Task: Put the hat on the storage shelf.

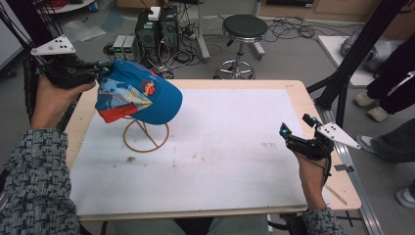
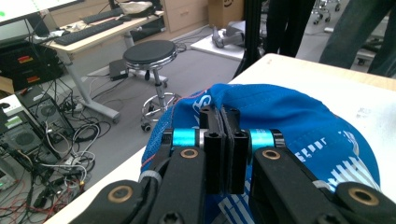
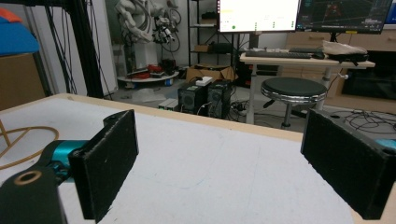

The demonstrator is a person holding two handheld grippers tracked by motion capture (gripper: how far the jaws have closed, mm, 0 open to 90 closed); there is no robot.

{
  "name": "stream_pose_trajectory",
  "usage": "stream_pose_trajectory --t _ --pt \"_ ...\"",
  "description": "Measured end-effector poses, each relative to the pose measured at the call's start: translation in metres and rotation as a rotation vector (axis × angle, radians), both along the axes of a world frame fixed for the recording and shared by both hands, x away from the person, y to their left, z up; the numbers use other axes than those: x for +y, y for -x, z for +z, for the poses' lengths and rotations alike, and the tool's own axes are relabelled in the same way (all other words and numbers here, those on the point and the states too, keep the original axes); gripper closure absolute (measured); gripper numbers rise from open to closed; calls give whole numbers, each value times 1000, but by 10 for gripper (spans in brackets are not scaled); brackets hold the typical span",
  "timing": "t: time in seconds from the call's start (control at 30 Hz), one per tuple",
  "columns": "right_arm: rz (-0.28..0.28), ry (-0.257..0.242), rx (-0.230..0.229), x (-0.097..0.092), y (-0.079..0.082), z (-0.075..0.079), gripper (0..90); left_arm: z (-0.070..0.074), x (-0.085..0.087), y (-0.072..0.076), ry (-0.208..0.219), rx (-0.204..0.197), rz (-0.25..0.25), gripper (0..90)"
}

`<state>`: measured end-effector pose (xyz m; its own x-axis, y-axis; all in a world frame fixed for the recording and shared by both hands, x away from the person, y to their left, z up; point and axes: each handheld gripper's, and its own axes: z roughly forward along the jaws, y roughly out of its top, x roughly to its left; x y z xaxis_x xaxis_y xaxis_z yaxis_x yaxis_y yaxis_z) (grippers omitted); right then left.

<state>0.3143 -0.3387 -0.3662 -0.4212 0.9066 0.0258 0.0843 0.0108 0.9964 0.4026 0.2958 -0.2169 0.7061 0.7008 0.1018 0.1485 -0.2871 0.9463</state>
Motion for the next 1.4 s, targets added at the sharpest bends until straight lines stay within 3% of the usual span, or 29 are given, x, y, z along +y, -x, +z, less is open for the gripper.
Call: stream_pose_trajectory --t 0.27,0.67,0.77,1.2,1.4 --pt "-2 -1 2 -1 0 0 102 -5 -4 -11 5 11 2 882" --pt "-3 2 7 -1 -1 -2 102 -14 -4 -12 11 31 -3 883" --pt "-5 0 8 -1 0 -2 102 -17 -1 -9 40 33 -12 883" --pt "-2 4 8 0 -1 -3 102 -22 -2 -9 63 35 -24 878" --pt "-1 2 6 0 -1 -2 102 -23 -1 -9 94 36 -34 807"
